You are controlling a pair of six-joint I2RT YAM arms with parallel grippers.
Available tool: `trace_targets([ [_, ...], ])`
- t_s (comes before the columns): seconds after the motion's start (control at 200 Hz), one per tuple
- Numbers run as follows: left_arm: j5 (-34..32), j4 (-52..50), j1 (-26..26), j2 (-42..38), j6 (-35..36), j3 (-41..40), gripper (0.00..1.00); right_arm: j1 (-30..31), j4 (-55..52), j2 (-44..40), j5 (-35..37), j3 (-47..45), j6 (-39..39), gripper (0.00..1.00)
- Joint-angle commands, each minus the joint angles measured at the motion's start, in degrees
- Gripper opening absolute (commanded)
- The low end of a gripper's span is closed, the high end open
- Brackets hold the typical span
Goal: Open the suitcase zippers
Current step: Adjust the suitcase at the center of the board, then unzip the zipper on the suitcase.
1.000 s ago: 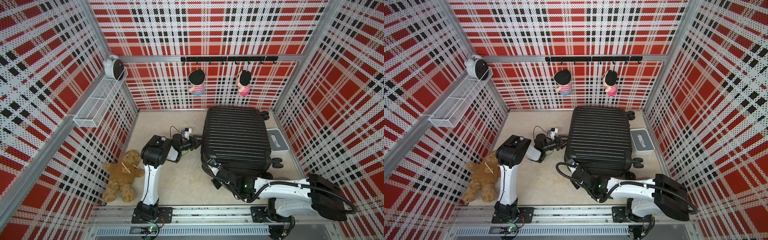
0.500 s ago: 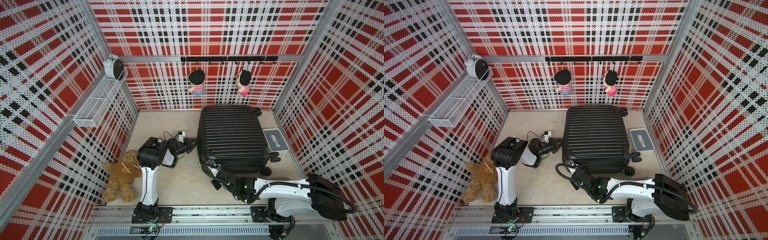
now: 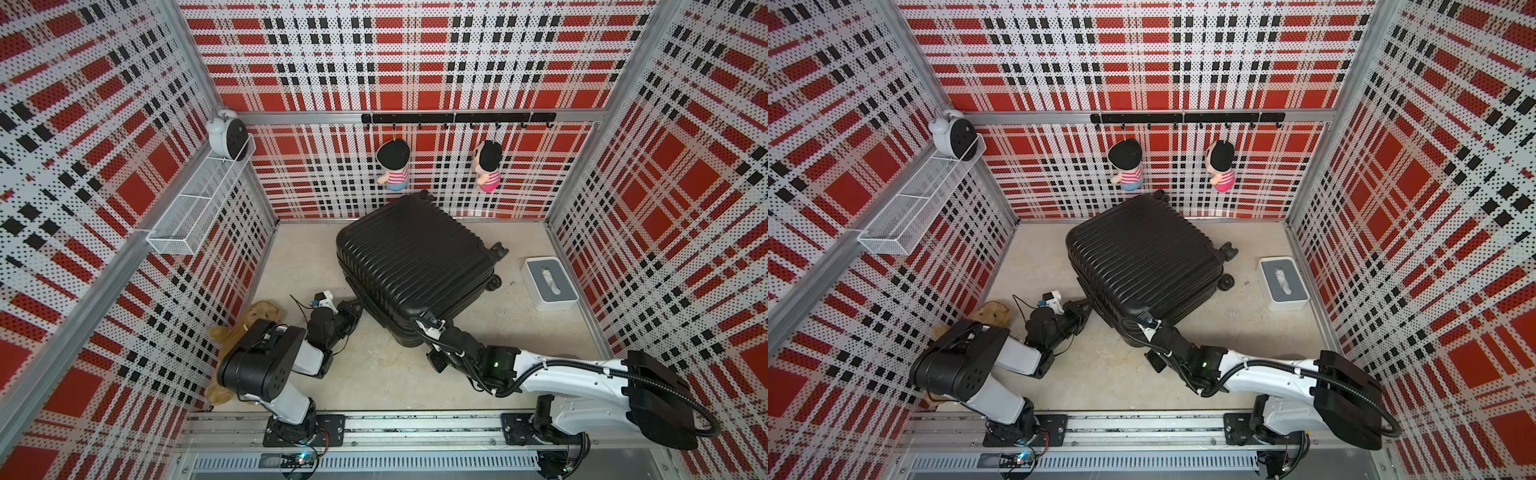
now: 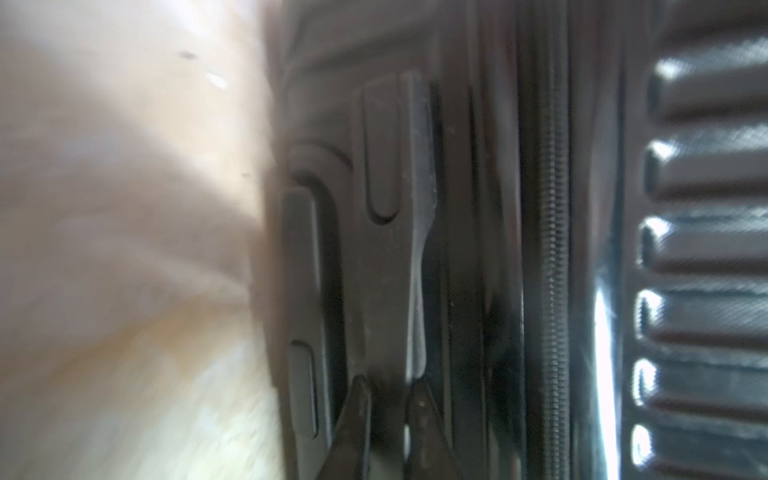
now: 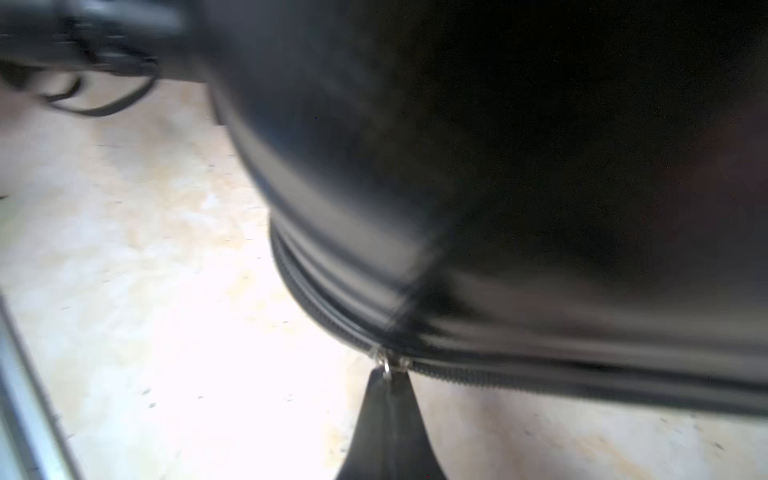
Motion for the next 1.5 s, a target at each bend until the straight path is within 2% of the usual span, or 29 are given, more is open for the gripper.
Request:
trace_targets([
  [0.0, 1.8, -1.6, -10.1, -6.7, 3.6, 0.5, 0.00, -2.5, 1.9, 1.1, 3.5, 1.4, -0.7, 0.00],
  [0.165, -2.3, -4.4, -13.8, -7.9, 4.4, 1.7, 0.00, -0.5, 3.5, -1.6, -0.5, -1.2, -0.7, 0.00],
  [0.311, -4.5, -4.6, -16.4, -6.1, 4.6, 2.8, 0.00, 5.0, 3.0, -1.7, -0.3, -0.4, -1.0, 0.00],
  [0.486, -5.7, -5.1, -17.1, -5.2, 4.7, 3.4, 0.00, 8.8, 2.5, -1.6, -1.2, 0.1, -1.5, 0.00],
  [0.586, -5.8, -5.3, -17.3, -4.7, 4.9, 3.9, 0.00, 9.0, 2.1, -1.6, -1.6, 0.7, -1.9, 0.00],
  [0.741, -6.8, -5.3, -19.2, -3.7, 4.8, 4.5, 0.00, 9.0, 0.9, 4.5, 0.0, 7.2, -0.8, 0.00],
  [0.917, -7.8, -5.3, -20.7, -4.0, 4.5, 4.0, 0.00, 9.0, 1.0, 15.5, -0.2, 15.1, 1.5, 0.00],
  [1.082, -8.2, -5.3, -22.7, -5.2, 4.0, 2.5, 0.00, 8.7, 0.8, 19.7, 1.6, 20.1, 3.1, 0.00],
  [1.187, -9.1, -5.3, -25.2, -7.4, 3.4, 0.8, 0.00, 7.2, 0.8, 18.4, 1.6, 20.0, 3.1, 0.00],
  [1.212, -9.6, -5.7, -26.1, -8.1, 3.3, 0.4, 0.00, 6.9, -3.7, 17.7, 5.1, 19.6, 5.2, 0.00],
  [1.278, -10.9, -7.5, -28.3, -9.7, 3.1, 0.0, 0.00, 5.4, -5.4, 15.0, 6.6, 17.7, 6.5, 0.00],
  [1.498, -11.9, -10.7, -37.0, -8.7, 4.2, 4.4, 0.00, -0.4, -9.2, 4.5, 8.5, 9.6, 8.0, 0.00],
])
